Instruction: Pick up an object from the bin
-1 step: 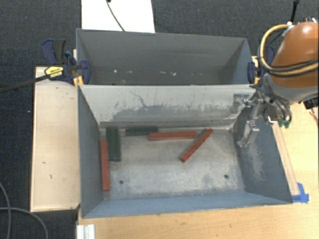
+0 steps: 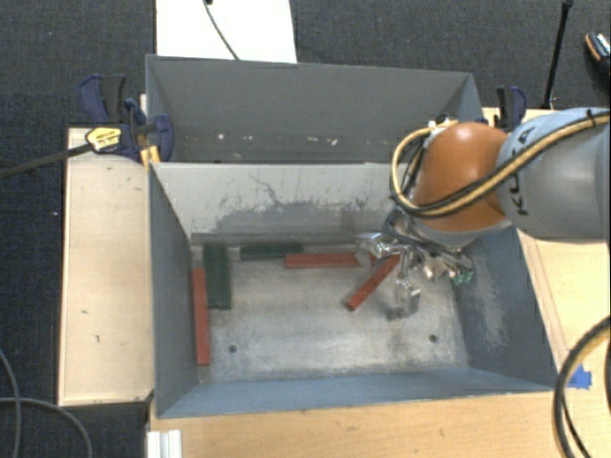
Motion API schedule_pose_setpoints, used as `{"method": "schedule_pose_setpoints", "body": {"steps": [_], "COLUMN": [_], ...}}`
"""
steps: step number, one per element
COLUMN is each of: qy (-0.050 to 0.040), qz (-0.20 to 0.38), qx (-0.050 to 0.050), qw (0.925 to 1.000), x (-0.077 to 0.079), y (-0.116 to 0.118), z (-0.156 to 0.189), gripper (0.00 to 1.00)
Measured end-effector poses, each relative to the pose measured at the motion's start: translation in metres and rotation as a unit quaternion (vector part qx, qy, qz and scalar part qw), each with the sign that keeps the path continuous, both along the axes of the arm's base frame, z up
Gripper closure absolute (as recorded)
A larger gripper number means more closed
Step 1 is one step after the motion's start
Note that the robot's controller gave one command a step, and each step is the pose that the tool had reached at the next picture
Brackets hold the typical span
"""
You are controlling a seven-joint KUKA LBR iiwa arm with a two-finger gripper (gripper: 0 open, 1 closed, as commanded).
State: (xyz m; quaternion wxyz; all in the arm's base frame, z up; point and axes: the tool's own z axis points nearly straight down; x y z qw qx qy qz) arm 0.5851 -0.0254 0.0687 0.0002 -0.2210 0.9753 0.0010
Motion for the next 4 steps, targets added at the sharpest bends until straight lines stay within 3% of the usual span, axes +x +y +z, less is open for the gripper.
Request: {"method": "schedule_pose_setpoints", "body": {"steps": [1,2,3,4], "qy": [-0.0028,-0.0030,-0.0016,-0.0025], "qz": [0.119,0.248,0.353,0.379], "qx": [-0.001,-0.001,-0.001,0.000], "qw": [0.9929,0.9689,0.9356,0.9252], "x": [-0.012,-0.004,0.001,0.002], "y": [0.004,-0.003,-0.010,0.020], "z": [0.033,0.032,0.002,0.002], "gripper": [0.00,0.00,0.00,0.00]}}
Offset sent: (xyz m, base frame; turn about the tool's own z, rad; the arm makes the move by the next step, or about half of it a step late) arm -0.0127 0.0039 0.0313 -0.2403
